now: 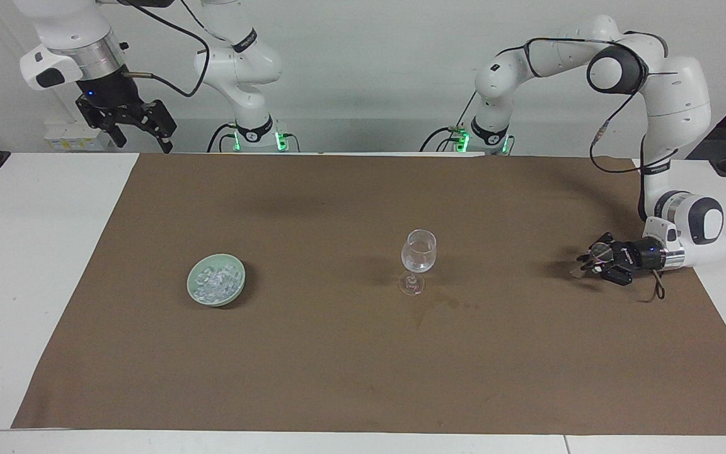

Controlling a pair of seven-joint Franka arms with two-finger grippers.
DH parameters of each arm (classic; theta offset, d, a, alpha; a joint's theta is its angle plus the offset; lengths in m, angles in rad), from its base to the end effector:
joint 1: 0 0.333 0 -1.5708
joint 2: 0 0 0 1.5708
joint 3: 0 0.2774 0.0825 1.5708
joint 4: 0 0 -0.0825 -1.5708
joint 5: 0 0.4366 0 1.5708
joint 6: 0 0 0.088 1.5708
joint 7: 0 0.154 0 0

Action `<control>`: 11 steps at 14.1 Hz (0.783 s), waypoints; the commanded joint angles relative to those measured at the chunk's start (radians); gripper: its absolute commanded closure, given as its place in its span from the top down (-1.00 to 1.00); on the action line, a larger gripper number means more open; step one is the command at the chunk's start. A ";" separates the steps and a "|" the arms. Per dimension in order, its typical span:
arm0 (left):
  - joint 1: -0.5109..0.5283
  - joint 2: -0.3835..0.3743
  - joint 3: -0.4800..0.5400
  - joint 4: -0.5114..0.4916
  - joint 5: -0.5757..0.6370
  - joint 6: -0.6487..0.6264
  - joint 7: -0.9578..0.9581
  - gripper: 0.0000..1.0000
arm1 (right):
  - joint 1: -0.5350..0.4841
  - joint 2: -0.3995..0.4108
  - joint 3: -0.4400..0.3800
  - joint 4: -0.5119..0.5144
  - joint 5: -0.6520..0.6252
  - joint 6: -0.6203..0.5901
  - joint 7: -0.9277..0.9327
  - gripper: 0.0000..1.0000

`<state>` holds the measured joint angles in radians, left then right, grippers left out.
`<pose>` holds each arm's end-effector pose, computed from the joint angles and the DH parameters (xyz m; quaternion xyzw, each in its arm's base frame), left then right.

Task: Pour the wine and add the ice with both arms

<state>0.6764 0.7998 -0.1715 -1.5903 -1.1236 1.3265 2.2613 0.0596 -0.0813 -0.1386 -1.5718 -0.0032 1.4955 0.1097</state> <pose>0.5998 0.1628 0.1437 0.5519 -0.4450 0.4779 0.5187 0.5752 -0.0486 0.5794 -0.9956 0.0941 -0.0020 0.0041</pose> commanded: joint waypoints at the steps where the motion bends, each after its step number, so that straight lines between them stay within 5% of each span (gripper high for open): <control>1: 0.009 0.019 -0.017 0.015 -0.021 -0.026 0.018 -0.98 | -0.021 -0.026 0.005 -0.030 0.028 0.011 -0.013 1.00; 5: 0.006 0.027 -0.016 0.013 -0.015 -0.024 0.056 -0.92 | -0.006 -0.019 0.010 -0.063 0.028 0.107 -0.022 1.00; 11: 0.008 0.044 -0.014 0.016 -0.012 -0.015 0.133 -0.85 | -0.004 0.115 0.030 -0.184 0.028 0.368 -0.165 1.00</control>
<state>0.6763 0.8276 -0.1826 -1.5902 -1.1244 1.3247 2.3638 0.0600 0.0065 -0.1259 -1.7056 -0.0030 1.7805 -0.0157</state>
